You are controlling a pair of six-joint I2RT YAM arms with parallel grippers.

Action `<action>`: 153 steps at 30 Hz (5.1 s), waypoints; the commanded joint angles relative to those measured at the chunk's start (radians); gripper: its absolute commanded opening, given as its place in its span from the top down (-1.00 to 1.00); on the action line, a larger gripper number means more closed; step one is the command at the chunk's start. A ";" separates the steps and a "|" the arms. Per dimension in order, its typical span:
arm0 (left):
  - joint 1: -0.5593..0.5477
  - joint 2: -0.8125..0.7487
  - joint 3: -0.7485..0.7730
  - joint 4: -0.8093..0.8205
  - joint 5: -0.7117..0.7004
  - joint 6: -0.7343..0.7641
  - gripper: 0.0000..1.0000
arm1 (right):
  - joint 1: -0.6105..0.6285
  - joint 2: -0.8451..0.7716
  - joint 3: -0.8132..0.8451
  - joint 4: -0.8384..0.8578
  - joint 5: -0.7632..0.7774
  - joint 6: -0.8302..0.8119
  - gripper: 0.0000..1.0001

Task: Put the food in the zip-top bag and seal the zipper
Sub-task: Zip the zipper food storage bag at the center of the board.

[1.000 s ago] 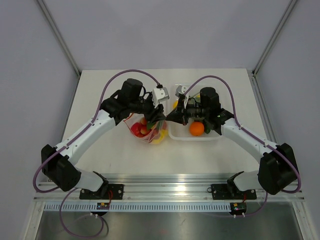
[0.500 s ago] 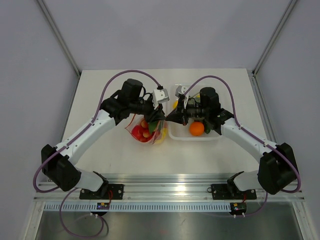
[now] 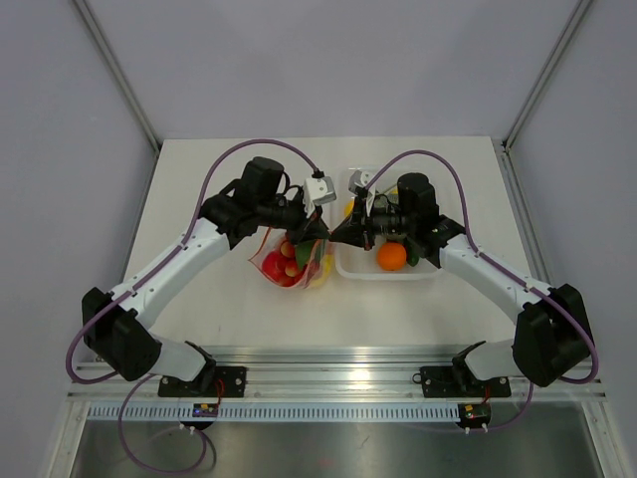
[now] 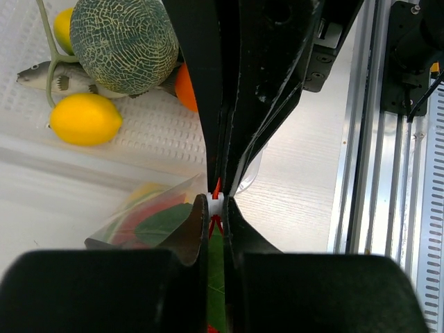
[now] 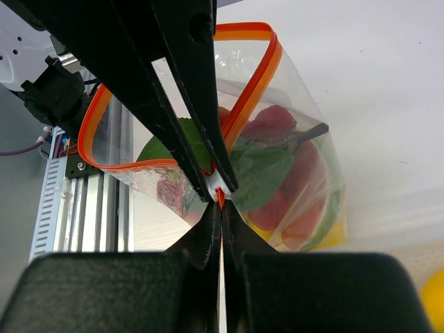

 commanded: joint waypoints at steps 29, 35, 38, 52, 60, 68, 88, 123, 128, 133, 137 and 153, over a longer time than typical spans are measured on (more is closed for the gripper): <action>0.047 -0.122 -0.086 -0.051 -0.085 0.021 1.00 | -0.053 -0.189 -0.179 0.382 0.176 0.244 1.00; 0.069 -0.179 -0.110 -0.051 -0.133 0.005 1.00 | -0.053 -0.190 -0.224 0.468 0.250 0.310 1.00; 0.072 -0.226 -0.135 -0.017 -0.145 -0.013 1.00 | -0.053 -0.163 -0.219 0.495 0.235 0.329 1.00; 0.072 -0.240 -0.100 -0.012 -0.093 -0.087 1.00 | -0.001 -0.166 -0.061 0.082 0.077 -0.096 -0.16; 0.070 -0.262 -0.074 0.000 -0.074 -0.091 1.00 | 0.093 -0.091 0.037 -0.028 0.067 -0.147 -0.22; 0.070 -0.274 -0.084 -0.015 -0.071 -0.084 1.00 | 0.127 0.024 0.116 -0.001 0.049 -0.147 -0.21; 0.070 -0.274 -0.130 0.000 -0.068 -0.078 1.00 | 0.180 0.093 0.126 0.155 0.104 0.014 1.00; 0.076 -0.324 -0.232 -0.020 -0.156 -0.101 1.00 | 0.112 0.000 0.037 0.211 0.676 0.433 1.00; 0.078 -0.341 -0.247 -0.032 -0.186 -0.104 1.00 | 0.090 0.003 0.014 0.260 0.690 0.502 1.00; 0.079 -0.360 -0.269 -0.029 -0.191 -0.110 1.00 | 0.084 0.014 -0.012 0.326 0.634 0.530 1.00; 0.086 -0.372 -0.273 -0.029 -0.209 -0.113 1.00 | 0.081 0.003 -0.026 0.318 0.649 0.521 1.00; 0.119 -0.423 -0.301 -0.022 -0.209 -0.144 1.00 | 0.047 0.015 -0.100 0.390 0.716 0.626 1.00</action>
